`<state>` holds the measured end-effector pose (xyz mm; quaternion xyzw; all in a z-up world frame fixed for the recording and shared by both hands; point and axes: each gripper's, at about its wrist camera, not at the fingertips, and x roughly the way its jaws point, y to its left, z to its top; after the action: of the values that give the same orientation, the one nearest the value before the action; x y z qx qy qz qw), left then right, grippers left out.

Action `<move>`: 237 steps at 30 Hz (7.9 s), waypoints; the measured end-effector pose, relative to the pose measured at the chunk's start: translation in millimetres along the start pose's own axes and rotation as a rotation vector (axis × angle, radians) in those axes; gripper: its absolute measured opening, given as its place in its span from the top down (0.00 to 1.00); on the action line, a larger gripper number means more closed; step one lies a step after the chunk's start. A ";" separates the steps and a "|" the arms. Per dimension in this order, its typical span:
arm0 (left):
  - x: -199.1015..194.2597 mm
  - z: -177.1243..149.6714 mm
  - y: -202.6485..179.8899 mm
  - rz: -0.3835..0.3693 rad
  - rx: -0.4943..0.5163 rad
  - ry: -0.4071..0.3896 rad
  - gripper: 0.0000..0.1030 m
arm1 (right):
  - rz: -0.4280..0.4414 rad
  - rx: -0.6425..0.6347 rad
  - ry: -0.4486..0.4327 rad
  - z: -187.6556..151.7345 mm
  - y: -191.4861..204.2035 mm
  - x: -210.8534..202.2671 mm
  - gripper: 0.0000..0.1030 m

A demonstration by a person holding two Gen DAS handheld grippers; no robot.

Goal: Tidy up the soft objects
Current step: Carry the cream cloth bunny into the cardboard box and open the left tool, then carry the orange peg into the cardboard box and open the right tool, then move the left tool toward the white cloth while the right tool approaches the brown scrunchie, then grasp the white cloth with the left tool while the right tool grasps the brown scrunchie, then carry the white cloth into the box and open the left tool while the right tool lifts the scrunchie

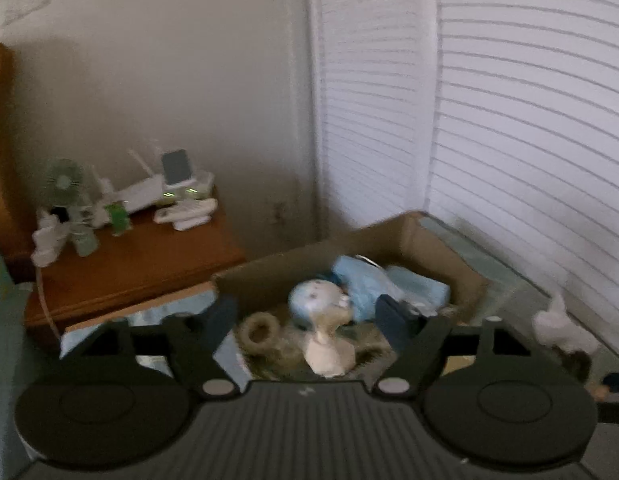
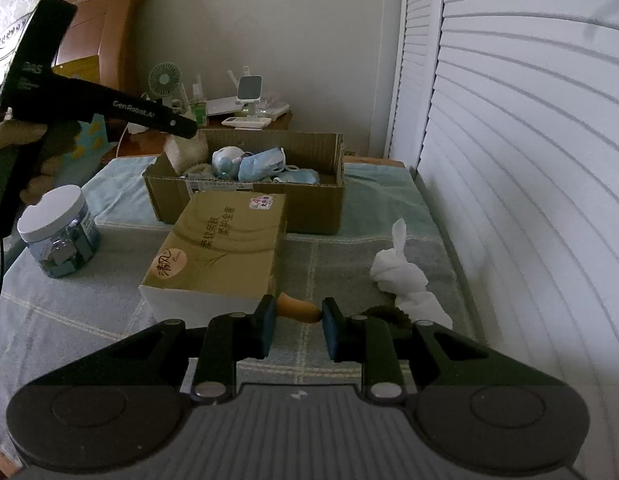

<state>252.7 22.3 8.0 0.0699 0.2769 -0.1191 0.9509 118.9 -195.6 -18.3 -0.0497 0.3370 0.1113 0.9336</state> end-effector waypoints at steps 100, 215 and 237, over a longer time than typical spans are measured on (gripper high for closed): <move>-109.0 -108.5 -38.4 -0.009 -0.154 0.142 0.01 | -0.085 0.039 0.102 -31.0 -28.3 32.3 0.00; 2.6 35.1 -188.5 -0.378 0.231 0.217 0.56 | -0.095 0.034 0.047 -21.4 -32.6 20.7 0.55; 13.0 90.3 -93.3 -0.170 0.097 0.151 0.56 | -0.068 0.000 -0.055 0.3 -22.4 -31.2 0.55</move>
<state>284.6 -87.9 70.3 0.1010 0.3465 -0.2072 0.9093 101.1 -222.7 2.3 -0.0579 0.3094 0.0810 0.9457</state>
